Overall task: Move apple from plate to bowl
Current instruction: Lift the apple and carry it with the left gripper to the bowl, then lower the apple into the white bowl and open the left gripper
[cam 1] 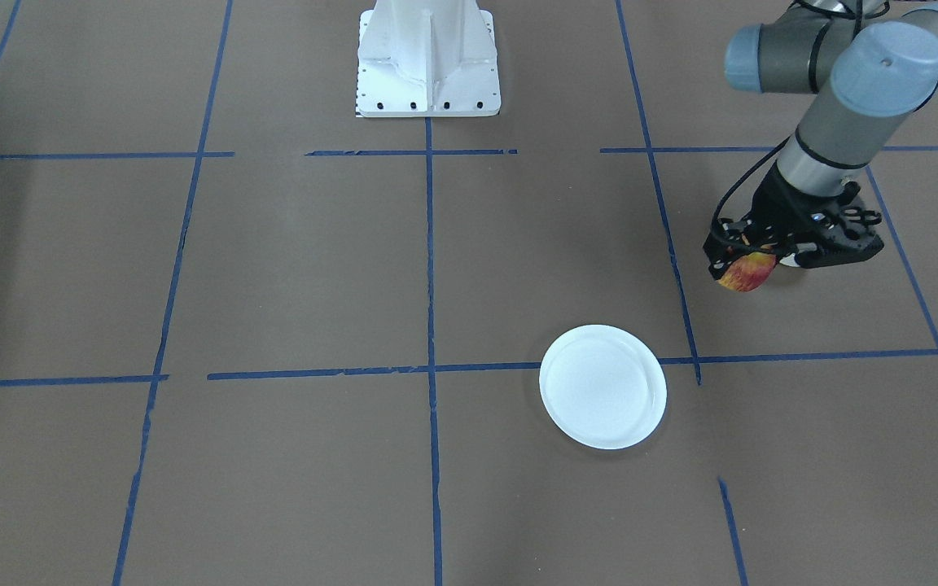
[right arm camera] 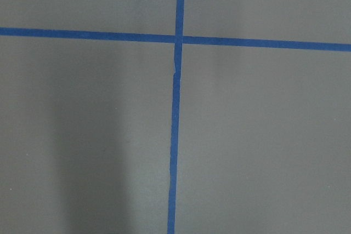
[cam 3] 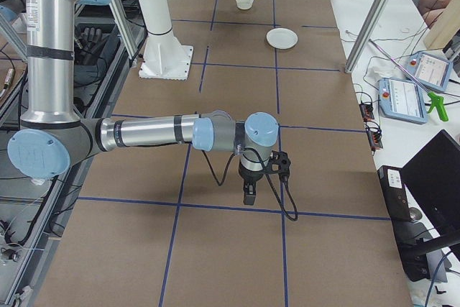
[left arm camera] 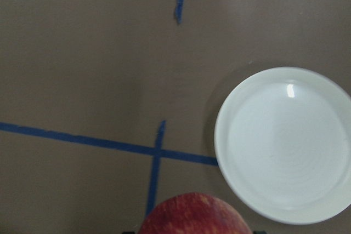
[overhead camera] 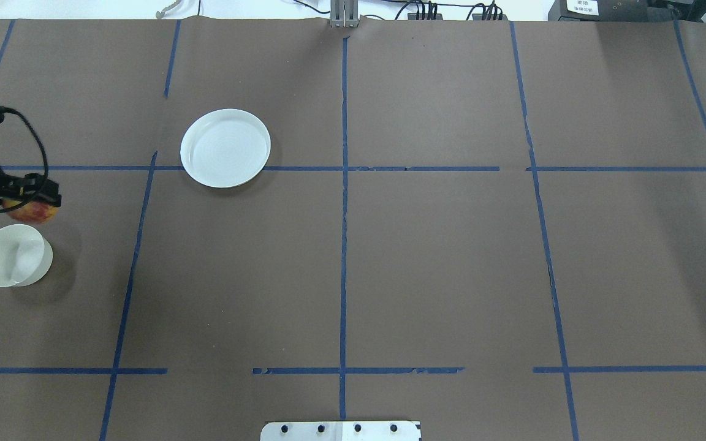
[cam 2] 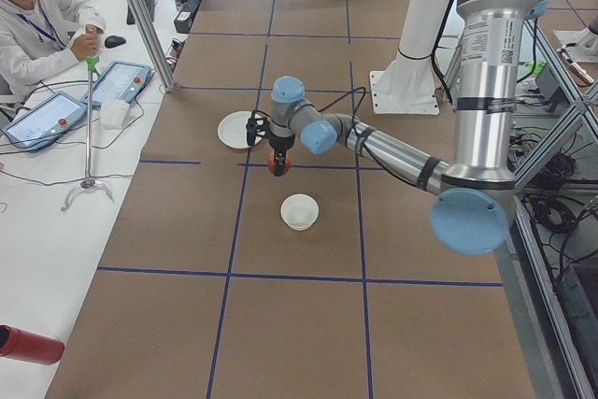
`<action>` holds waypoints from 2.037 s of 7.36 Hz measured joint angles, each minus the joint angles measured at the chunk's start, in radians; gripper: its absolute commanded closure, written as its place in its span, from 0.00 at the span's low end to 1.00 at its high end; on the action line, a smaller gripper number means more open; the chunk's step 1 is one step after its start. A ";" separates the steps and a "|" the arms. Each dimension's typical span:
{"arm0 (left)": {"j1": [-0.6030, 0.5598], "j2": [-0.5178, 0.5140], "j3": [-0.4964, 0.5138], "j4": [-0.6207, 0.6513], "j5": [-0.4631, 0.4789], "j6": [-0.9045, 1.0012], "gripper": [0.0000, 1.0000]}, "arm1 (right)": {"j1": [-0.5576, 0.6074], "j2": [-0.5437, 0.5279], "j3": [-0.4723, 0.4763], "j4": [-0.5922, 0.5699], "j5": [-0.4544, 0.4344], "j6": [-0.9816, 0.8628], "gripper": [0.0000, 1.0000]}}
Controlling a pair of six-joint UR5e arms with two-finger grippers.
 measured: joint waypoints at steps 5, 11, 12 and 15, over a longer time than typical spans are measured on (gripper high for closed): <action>0.011 0.145 0.135 -0.322 0.005 -0.063 1.00 | 0.000 0.000 0.001 0.000 0.000 0.000 0.00; 0.023 0.093 0.178 -0.319 0.003 -0.094 0.01 | 0.000 0.000 0.001 0.000 0.000 -0.001 0.00; 0.023 0.092 0.180 -0.320 0.003 -0.093 0.01 | 0.000 0.000 0.000 0.000 0.000 -0.001 0.00; 0.020 0.092 0.167 -0.316 -0.004 -0.093 0.01 | 0.000 0.000 0.001 0.000 0.000 0.000 0.00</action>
